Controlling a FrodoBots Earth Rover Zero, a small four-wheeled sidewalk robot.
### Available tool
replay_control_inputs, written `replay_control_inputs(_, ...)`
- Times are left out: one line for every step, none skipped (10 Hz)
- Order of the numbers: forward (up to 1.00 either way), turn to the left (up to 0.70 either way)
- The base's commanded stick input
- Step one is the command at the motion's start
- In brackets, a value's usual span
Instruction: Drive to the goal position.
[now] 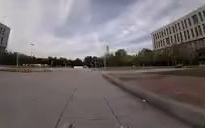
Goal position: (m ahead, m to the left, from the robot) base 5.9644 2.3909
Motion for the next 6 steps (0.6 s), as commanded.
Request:
replay_control_inputs(0.96,-0.38)
replay_control_inputs(0.96,-0.38)
replay_control_inputs(0.96,-0.38)
replay_control_inputs(0.96,-0.38)
replay_control_inputs(0.96,-0.38)
replay_control_inputs(0.96,-0.38)
